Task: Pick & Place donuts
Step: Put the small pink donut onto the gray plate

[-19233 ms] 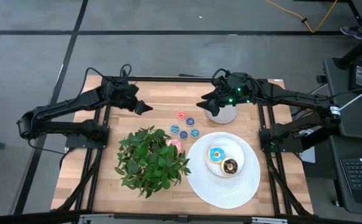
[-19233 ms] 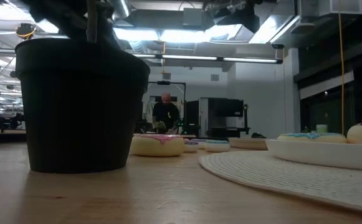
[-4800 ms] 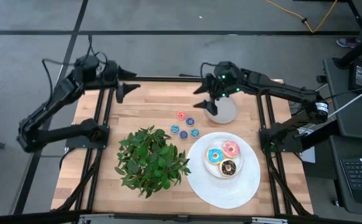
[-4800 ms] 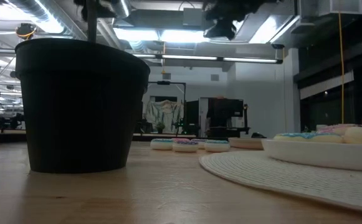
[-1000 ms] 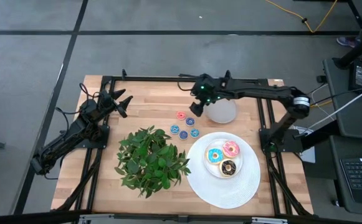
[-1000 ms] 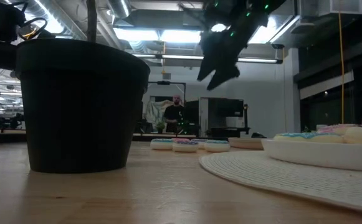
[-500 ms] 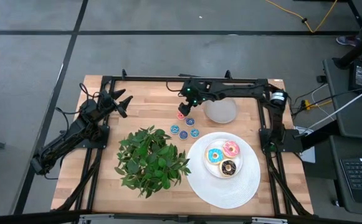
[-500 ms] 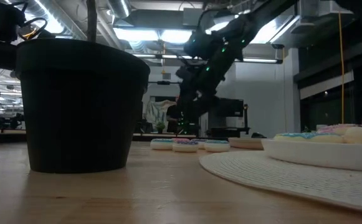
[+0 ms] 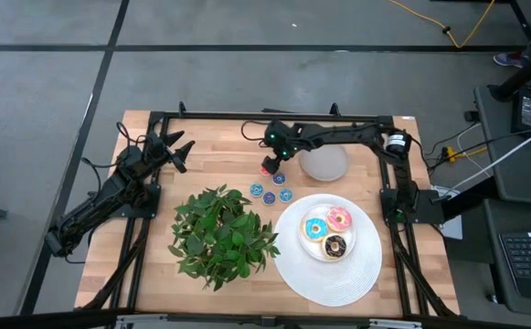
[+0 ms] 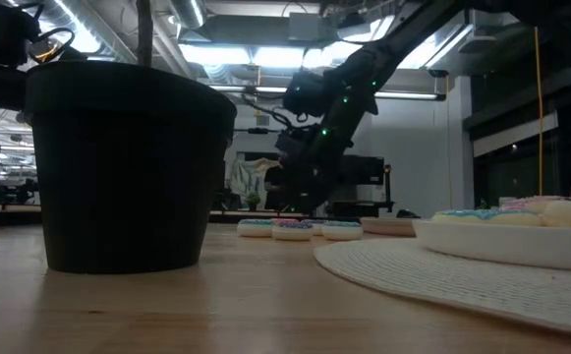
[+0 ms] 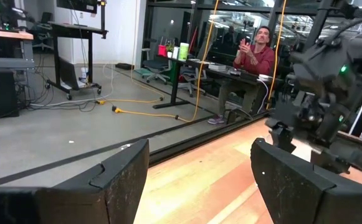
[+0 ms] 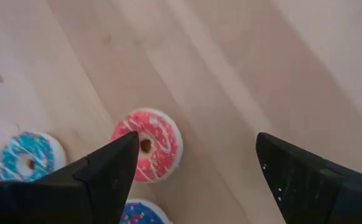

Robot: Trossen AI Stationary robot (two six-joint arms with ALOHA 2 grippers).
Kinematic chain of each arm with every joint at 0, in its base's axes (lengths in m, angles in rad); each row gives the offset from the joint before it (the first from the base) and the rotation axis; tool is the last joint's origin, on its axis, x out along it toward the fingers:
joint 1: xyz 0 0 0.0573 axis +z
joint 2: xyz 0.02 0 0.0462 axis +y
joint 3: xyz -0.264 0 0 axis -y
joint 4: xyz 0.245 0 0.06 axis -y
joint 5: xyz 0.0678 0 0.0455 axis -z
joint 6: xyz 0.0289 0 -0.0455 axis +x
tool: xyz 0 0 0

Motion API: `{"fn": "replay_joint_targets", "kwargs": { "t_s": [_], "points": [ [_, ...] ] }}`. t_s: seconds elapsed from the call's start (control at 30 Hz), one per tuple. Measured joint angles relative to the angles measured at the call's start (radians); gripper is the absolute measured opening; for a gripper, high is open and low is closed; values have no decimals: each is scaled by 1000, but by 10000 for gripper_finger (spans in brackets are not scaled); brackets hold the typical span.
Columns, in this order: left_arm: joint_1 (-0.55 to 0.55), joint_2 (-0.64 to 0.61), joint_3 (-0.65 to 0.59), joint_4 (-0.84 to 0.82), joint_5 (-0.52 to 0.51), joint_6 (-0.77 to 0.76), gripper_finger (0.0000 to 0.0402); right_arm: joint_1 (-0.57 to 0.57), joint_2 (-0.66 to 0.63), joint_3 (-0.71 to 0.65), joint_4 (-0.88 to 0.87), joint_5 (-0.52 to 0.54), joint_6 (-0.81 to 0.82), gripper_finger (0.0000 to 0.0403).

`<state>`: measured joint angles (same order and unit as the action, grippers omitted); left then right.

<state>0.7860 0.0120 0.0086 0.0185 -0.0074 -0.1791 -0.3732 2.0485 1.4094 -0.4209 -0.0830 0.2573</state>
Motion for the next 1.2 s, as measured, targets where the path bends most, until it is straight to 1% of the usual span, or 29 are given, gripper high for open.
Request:
{"fn": "replay_joint_targets", "kwargs": {
  "t_s": [0.17,0.43,0.53,0.67,1.03,1.2],
  "points": [
    [0,0,0,0,0,0,270,16,33,0,-10,-24,-25,323],
    [0,0,0,0,0,0,270,39,40,0,-10,-16,-34,323],
    [0,0,0,0,0,0,270,38,40,0,-12,-7,-37,314],
    [0,0,0,0,0,0,270,38,40,0,-14,-5,-38,284],
    [0,0,0,0,0,0,270,38,40,0,-15,-8,-31,177],
    [0,0,0,0,0,0,270,38,40,0,-16,-8,-31,141]
  ]
}}
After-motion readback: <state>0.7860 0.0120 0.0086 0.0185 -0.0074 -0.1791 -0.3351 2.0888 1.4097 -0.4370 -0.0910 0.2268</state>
